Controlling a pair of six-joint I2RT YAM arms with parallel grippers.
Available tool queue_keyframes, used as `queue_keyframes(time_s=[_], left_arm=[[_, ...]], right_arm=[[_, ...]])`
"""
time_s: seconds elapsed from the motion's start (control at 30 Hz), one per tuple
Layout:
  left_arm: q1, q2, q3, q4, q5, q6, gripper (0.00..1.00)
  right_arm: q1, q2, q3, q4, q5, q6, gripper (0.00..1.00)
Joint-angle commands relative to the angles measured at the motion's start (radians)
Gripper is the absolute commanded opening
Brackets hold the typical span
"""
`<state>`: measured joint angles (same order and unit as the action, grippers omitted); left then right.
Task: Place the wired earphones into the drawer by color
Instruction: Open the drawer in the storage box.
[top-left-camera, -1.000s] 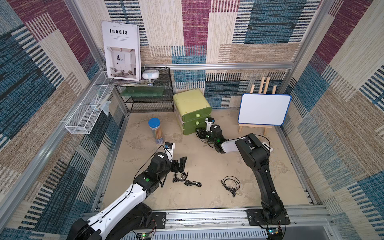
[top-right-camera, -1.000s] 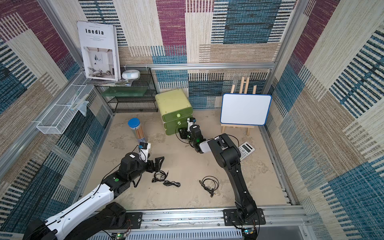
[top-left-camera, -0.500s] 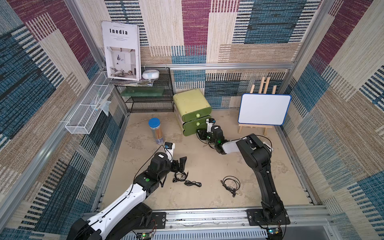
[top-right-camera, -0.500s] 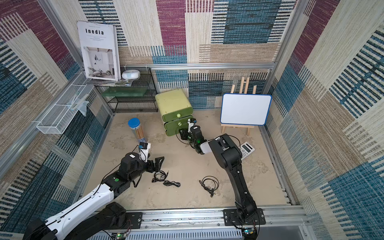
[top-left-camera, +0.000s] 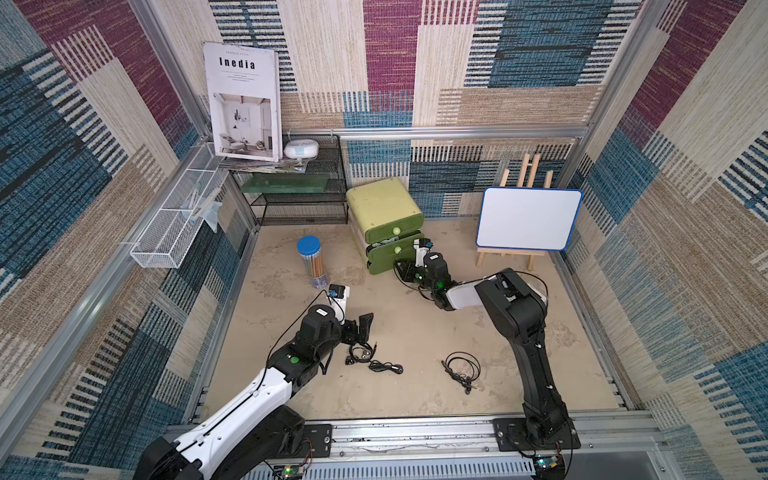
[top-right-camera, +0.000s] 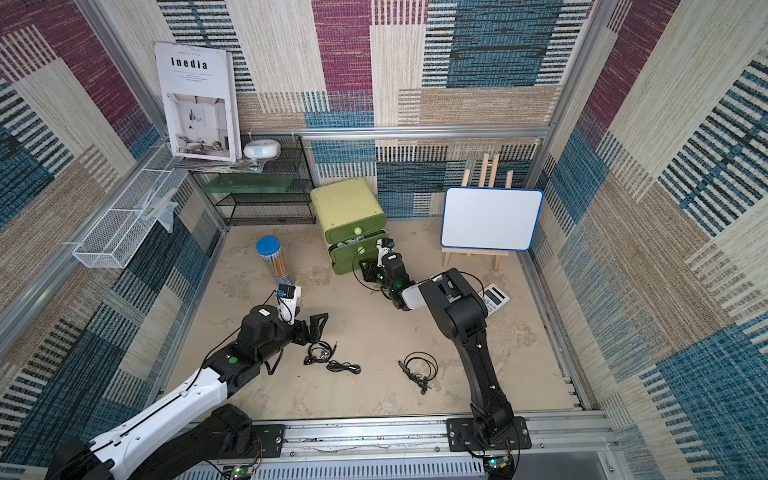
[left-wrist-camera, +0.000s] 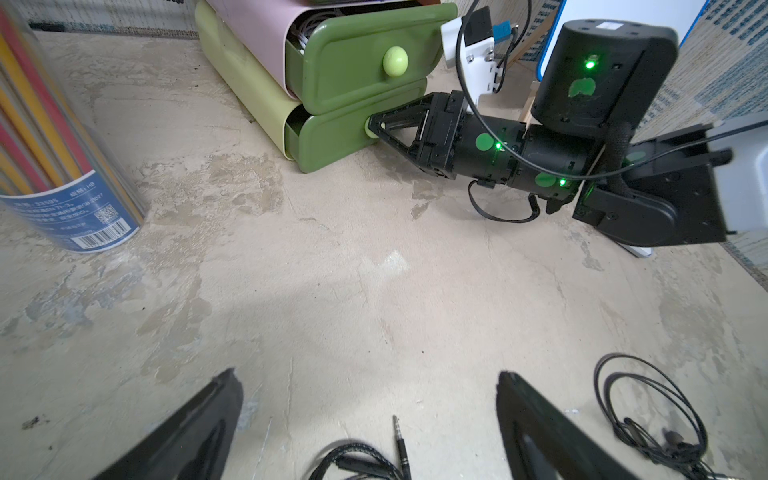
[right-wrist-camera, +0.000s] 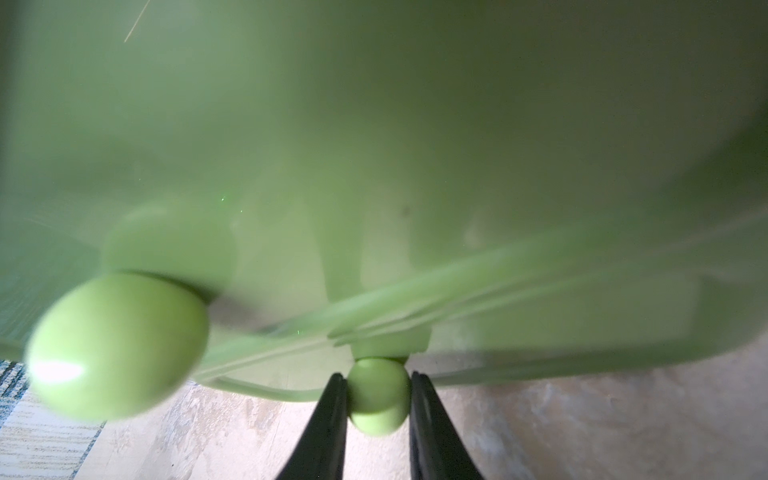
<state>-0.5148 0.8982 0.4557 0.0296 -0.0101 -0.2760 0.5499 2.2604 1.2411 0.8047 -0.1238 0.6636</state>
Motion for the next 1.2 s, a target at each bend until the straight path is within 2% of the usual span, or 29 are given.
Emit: queue_keyframes(time_s=[0.0, 0.2, 0.33, 0.7, 1.17], left_arm=[[0.001, 0.016, 0.003, 0.024, -0.046, 0.012, 0.99], [0.002, 0.086, 0.049, 0.053, -0.133, -0.035, 0.99], [0.008, 0.178, 0.124, 0.085, -0.148, -0.012, 0.99], [0.125, 0.459, 0.335, 0.112, 0.019, 0.020, 0.99], [0.194, 0.722, 0.504, 0.207, 0.044, 0.012, 0.99]], right_arm=[[0.001, -0.005, 0.006, 0.032, 0.010, 0.001, 0.24], [0.003, 0.002, 0.010, 0.039, 0.009, 0.012, 0.24], [0.005, -0.002, 0.015, 0.029, 0.006, 0.010, 0.24], [0.006, -0.025, 0.015, -0.002, 0.019, -0.005, 0.24], [0.006, -0.022, 0.029, -0.021, 0.016, -0.012, 0.24]])
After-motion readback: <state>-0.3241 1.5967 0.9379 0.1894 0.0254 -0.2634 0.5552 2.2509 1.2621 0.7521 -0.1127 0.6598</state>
